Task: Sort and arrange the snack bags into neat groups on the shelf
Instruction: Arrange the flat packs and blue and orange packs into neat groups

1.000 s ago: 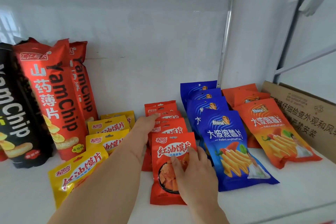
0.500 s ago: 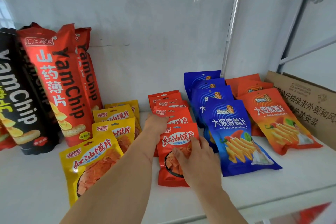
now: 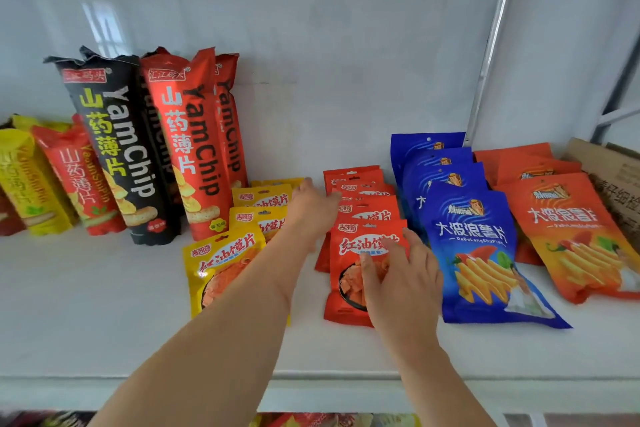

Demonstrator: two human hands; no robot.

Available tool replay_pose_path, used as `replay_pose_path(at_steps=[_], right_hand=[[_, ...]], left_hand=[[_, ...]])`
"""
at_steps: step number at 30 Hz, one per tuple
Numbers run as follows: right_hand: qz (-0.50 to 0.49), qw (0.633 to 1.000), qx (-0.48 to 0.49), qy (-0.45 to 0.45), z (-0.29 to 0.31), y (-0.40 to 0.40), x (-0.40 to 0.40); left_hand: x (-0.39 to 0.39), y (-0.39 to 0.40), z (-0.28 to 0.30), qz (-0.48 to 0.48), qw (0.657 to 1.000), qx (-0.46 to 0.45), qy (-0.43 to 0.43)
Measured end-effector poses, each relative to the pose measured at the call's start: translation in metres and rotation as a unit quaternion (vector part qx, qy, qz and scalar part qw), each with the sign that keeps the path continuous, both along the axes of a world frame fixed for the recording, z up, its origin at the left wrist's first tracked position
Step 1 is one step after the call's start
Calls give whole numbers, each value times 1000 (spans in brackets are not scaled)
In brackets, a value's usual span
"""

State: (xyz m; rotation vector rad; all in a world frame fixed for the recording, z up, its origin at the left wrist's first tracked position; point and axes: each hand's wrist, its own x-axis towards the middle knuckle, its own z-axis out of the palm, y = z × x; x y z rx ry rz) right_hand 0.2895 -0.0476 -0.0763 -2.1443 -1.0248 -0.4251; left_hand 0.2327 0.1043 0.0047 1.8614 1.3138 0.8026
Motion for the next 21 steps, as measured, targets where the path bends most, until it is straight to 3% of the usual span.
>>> replay_pose_path(at_steps=[4,8,11,15,21], right_hand=[[117,991,53,20,10,-6,-25],[246,962,23,114,11,-6,-63],[274,947,-23,165,7,3,-82],[282,942,-59,173,5,15,-101],[221,963,-40,150,3,15,-109]], left_hand=[[-64,-19,2,43,992,115,-24],[-131,-33,-23,156,972,174,-6],[-158,-32,-46,209,974,85,29],[-170,-28,-64,182,982,-31,33],[-183,-28,-73,102,994,44,-14]])
